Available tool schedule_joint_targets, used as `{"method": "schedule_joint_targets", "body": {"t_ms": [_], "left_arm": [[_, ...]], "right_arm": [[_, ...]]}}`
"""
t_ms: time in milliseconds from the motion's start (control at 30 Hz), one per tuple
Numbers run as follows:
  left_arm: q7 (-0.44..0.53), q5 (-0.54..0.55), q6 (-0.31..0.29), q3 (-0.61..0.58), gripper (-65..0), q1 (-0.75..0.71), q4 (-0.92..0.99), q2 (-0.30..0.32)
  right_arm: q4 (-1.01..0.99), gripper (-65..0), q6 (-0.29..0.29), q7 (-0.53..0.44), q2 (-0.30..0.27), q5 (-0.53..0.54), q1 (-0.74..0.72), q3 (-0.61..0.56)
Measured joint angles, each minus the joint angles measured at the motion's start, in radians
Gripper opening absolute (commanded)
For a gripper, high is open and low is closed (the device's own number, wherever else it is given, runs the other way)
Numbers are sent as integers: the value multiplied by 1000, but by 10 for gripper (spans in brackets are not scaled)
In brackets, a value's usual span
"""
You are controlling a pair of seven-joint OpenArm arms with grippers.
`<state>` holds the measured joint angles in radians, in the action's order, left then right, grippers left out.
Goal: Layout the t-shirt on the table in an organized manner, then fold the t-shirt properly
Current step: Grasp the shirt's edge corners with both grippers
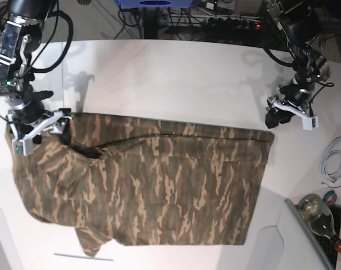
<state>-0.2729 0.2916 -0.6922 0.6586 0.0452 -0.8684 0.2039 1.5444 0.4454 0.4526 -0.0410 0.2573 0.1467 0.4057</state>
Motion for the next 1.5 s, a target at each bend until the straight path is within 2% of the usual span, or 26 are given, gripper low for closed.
{"method": "schedule_joint_targets", "body": {"t_ms": [233,633,1000,1200,1300,1500], "left_arm": [[23,6,-2,37,-314,71,108,5],[19,0,2,27,-314,151,202,39],[23,4,-1,28,-316,149,210,40],[20,-1,3,-45,-316,176,216,38],[51,0,27,-53,-318,171,217,29],[53,4,26,-53,-318,170,217,34]], "right_arm": [[4,-164,0,2,0,0,3,0],[4,-164,0,4,0,0,4,0],[4,-164,0,4,-3,0,3,0],[4,-164,0,4,-3,0,3,0],[4,-164,0,4,-3,0,3,0],[4,-164,0,4,-3,0,3,0]]}}
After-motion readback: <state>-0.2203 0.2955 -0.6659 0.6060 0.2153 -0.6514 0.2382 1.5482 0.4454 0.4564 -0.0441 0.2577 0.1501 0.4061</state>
